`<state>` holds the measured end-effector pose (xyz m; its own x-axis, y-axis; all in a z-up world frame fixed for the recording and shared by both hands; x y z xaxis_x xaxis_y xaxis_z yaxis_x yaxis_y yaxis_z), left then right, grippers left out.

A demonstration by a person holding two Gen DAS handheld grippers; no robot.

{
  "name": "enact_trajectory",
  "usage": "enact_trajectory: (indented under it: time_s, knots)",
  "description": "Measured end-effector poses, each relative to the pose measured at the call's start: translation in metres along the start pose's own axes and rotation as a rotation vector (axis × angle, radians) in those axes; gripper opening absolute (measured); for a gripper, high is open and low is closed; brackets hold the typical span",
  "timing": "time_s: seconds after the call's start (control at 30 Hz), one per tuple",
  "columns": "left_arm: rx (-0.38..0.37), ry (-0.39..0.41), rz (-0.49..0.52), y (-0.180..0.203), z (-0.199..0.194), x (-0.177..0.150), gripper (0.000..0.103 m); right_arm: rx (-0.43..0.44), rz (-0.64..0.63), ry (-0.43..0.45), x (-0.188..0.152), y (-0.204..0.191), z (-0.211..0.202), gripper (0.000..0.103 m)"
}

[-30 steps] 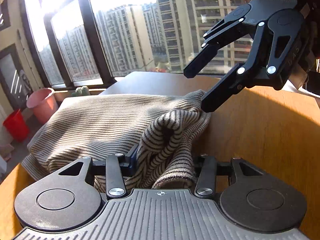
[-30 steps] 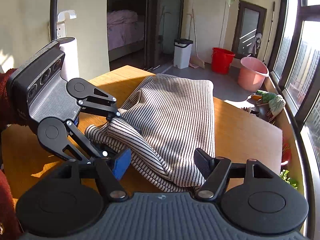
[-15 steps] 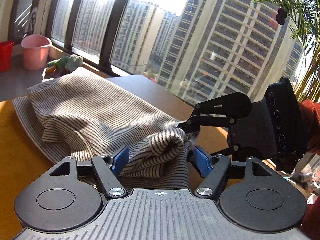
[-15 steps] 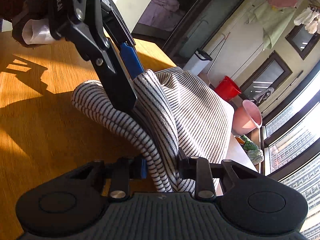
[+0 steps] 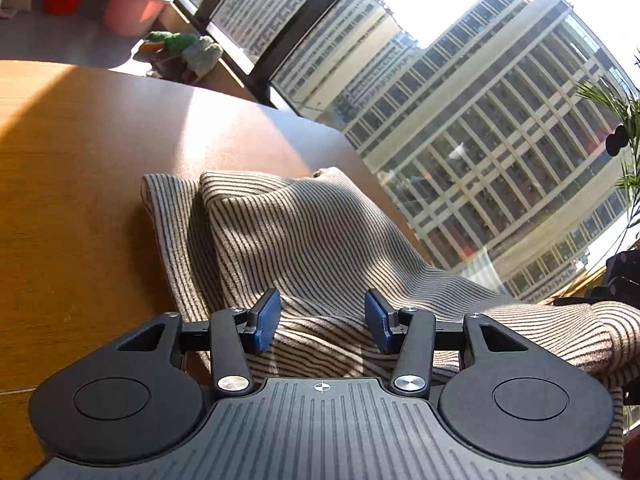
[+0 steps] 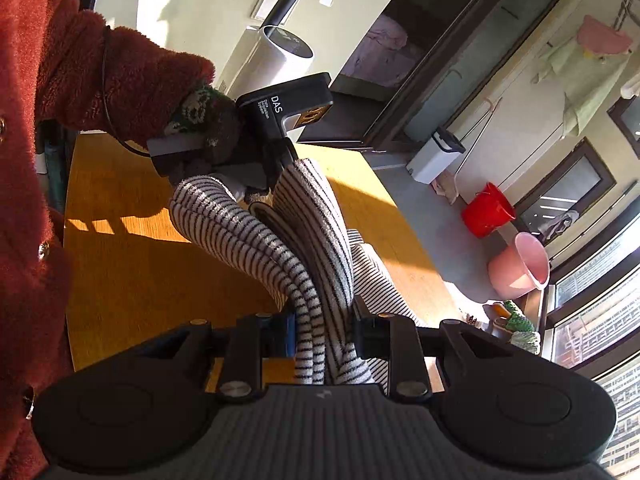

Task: Fold clothes

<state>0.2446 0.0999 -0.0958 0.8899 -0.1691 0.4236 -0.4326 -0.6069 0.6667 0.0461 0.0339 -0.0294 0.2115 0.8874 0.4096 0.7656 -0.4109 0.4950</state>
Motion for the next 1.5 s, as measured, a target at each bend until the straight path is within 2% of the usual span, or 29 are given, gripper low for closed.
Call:
enact_trajectory:
  time_s: [0.13, 0.3, 0.33, 0.4, 0.47, 0.5, 0.57, 0.6, 0.63, 0.67, 0.77, 0.87, 0.9, 0.97, 1.03, 1.13, 1.23, 1.27, 1.33, 1.4, 1.43, 1.47, 1.5]
  knots:
    - [-0.065, -0.003, -0.025, -0.018, 0.000, 0.003, 0.055, -0.012, -0.023, 0.023, 0.030, 0.038, 0.024, 0.025]
    - [-0.138, -0.007, -0.073, -0.042, 0.006, 0.008, 0.050, 0.085, 0.046, -0.039, 0.041, 0.074, 0.105, 0.026]
    - [-0.139, -0.005, -0.079, -0.045, 0.006, 0.009, 0.047, 0.105, 0.066, -0.057, 0.041, 0.081, 0.122, 0.027]
    - [-0.126, -0.002, -0.082, -0.049, 0.006, 0.010, 0.037, 0.199, 0.160, -0.088, 0.033, 0.098, 0.160, 0.029]
    - [-0.109, 0.011, -0.075, -0.050, 0.003, 0.010, 0.036, 0.255, 0.230, -0.109, 0.028, 0.110, 0.182, 0.031]
    - [-0.052, 0.025, -0.048, -0.046, -0.002, 0.009, 0.037, 0.293, 0.292, -0.099, 0.020, 0.116, 0.190, 0.033]
    - [0.104, 0.055, 0.025, -0.035, -0.016, 0.008, 0.064, 0.341, 0.383, -0.083, 0.006, 0.127, 0.196, 0.041]
    - [0.182, 0.070, 0.061, -0.029, -0.022, 0.007, 0.081, 0.365, 0.429, -0.075, -0.001, 0.132, 0.199, 0.042]
    - [0.242, 0.091, 0.098, -0.023, -0.030, 0.008, 0.082, 0.389, 0.474, -0.068, -0.008, 0.137, 0.202, 0.044]
    - [0.260, 0.120, 0.119, -0.016, -0.039, 0.008, 0.082, 0.412, 0.519, -0.060, -0.015, 0.143, 0.204, 0.046]
    - [0.237, 0.222, 0.154, 0.009, -0.069, 0.008, 0.082, 0.443, 0.589, -0.035, -0.028, 0.149, 0.208, 0.047]
    - [0.122, 0.300, 0.233, 0.050, -0.087, 0.013, 0.087, 0.451, 0.614, -0.018, -0.035, 0.152, 0.210, 0.050]
    - [0.087, 0.305, 0.268, 0.066, -0.086, 0.016, 0.089, 0.456, 0.625, -0.013, -0.036, 0.153, 0.211, 0.050]
    - [0.054, 0.266, 0.338, 0.090, -0.064, 0.025, 0.091, 0.465, 0.646, -0.004, -0.040, 0.156, 0.212, 0.052]
    - [0.083, 0.205, 0.379, 0.099, -0.032, 0.034, 0.091, 0.474, 0.669, 0.005, -0.043, 0.159, 0.213, 0.052]
    - [0.151, 0.084, 0.346, 0.087, 0.017, 0.047, 0.087, 0.466, 0.716, 0.013, -0.050, 0.165, 0.208, 0.056]
    - [0.186, 0.060, 0.307, 0.073, 0.030, 0.049, 0.082, 0.396, 0.754, 0.033, -0.059, 0.173, 0.192, 0.057]
    - [0.182, 0.064, 0.300, 0.071, 0.027, 0.049, 0.082, 0.332, 0.776, 0.061, -0.065, 0.178, 0.180, 0.057]
    - [0.177, 0.069, 0.291, 0.068, 0.024, 0.050, 0.083, 0.149, 0.814, 0.119, -0.074, 0.184, 0.154, 0.058]
    - [0.179, 0.061, 0.287, 0.062, 0.021, 0.048, 0.084, -0.003, 0.797, 0.171, -0.078, 0.181, 0.128, 0.054]
    - [0.177, 0.059, 0.283, 0.058, 0.020, 0.048, 0.085, -0.013, 0.791, 0.201, -0.078, 0.178, 0.119, 0.047]
    - [0.172, 0.059, 0.277, 0.055, 0.019, 0.047, 0.086, 0.017, 0.794, 0.245, -0.079, 0.172, 0.109, 0.042]
    - [0.167, 0.061, 0.271, 0.053, 0.019, 0.048, 0.087, 0.056, 0.794, 0.251, -0.078, 0.166, 0.108, 0.041]
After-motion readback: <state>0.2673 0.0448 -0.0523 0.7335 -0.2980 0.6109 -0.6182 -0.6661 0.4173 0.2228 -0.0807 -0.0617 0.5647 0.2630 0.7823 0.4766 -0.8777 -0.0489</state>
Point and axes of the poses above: each gripper's, at about its wrist camera, not at the fingertips, and z roughly the way its jaws point, y to its right, x to its top, the point moved 1 cm from there along z, roughly the way its jaws point, and after that the axes turned 13 degrees about -y, right-handed, at the moved point
